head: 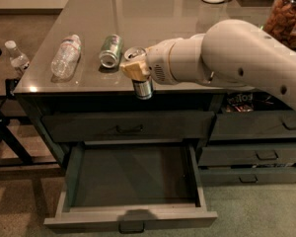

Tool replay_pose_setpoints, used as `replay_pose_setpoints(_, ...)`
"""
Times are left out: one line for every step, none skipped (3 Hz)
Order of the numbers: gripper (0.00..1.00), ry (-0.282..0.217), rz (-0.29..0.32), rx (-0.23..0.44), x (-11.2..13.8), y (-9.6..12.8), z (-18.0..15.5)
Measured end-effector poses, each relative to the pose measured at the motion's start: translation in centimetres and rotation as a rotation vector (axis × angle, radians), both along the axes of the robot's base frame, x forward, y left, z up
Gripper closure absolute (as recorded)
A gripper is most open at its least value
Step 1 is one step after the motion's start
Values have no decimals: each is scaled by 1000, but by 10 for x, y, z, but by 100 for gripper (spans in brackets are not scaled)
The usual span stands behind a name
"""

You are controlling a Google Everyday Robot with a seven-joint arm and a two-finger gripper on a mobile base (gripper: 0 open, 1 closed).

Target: Pick redbull can from middle drawer and place on counter

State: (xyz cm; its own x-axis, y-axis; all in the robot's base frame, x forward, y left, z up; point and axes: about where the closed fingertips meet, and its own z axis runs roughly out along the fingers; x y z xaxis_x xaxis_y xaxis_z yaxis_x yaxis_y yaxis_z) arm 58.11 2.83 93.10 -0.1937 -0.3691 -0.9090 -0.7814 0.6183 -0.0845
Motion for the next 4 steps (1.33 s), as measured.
replay_pose_setpoints(100,0,0,0,0,0,0)
replay_pose_setpoints(100,-25,-13,19,26,-5,16)
replay_pose_setpoints(100,-64,-36,29,69,-13,47)
replay_pose_setpoints(100,-64,-33,35,70,-12,48)
